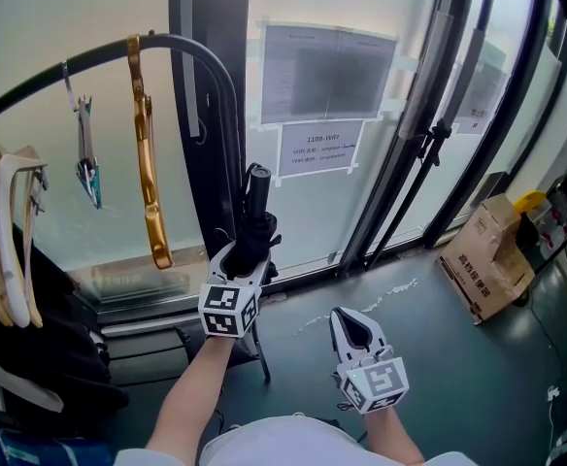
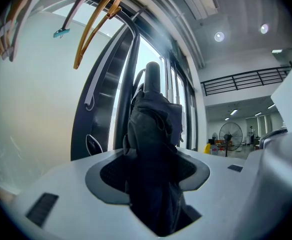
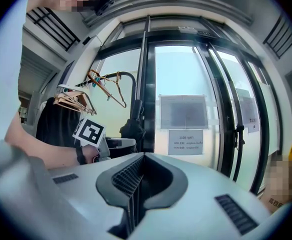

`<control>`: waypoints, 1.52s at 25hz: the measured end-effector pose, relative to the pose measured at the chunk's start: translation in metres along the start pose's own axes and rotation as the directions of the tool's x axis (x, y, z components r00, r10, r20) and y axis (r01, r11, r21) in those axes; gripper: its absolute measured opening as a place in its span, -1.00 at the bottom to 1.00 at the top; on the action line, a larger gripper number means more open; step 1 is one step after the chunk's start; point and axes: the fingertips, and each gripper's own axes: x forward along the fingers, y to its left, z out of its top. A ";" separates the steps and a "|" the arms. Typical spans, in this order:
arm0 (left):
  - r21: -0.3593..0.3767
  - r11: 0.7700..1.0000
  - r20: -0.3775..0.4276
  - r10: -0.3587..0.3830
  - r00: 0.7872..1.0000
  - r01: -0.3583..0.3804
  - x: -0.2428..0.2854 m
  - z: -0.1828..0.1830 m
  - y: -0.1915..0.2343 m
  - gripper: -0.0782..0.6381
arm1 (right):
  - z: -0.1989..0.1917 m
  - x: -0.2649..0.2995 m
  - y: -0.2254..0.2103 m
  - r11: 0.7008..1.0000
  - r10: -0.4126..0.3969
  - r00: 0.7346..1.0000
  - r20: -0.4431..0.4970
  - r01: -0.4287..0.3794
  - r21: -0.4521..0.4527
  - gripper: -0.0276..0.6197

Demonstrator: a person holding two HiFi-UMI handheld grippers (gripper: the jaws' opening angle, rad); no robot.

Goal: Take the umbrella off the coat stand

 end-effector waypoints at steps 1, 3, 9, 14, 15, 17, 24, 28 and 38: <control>-0.004 1.000 0.003 0.000 1.000 0.000 0.001 0.001 0.001 -0.10 | 0.000 -0.001 -0.001 1.000 -0.003 1.000 0.001 0.003 0.000 -0.86; -0.012 1.000 0.008 0.003 1.000 -0.003 0.002 0.002 0.002 -0.10 | -0.001 -0.002 -0.002 1.000 -0.010 1.000 -0.001 0.010 0.002 -0.86; -0.007 1.000 0.023 -0.005 1.000 0.005 0.004 0.008 -0.001 -0.11 | -0.003 -0.004 -0.006 1.000 -0.021 1.000 -0.011 0.021 0.007 -0.86; 0.000 1.000 0.026 -0.013 1.000 0.013 0.005 0.011 -0.007 -0.11 | -0.004 -0.009 -0.007 1.000 -0.022 1.000 -0.014 0.022 0.010 -0.86; 0.002 1.000 0.027 -0.015 1.000 0.015 0.006 0.012 -0.008 -0.11 | -0.004 -0.009 -0.008 1.000 -0.023 1.000 -0.013 0.023 0.011 -0.86; 0.008 1.000 0.029 -0.017 0.999 0.016 0.007 0.015 -0.009 -0.11 | -0.004 -0.010 -0.009 1.000 -0.025 1.000 -0.011 0.025 0.013 -0.86; 0.024 0.999 0.047 -0.026 0.999 0.025 0.012 0.025 -0.010 -0.11 | -0.005 -0.014 -0.013 0.999 -0.037 0.999 -0.003 0.037 0.013 -0.86; 0.029 0.999 0.063 -0.026 0.998 0.024 0.013 0.035 -0.010 -0.11 | -0.004 -0.016 -0.013 0.999 -0.037 0.999 0.003 0.037 0.012 -0.86; 0.038 0.999 0.075 -0.035 0.997 0.033 0.015 0.045 -0.012 -0.11 | -0.002 -0.020 -0.015 0.999 -0.051 0.999 0.012 0.051 0.015 -0.86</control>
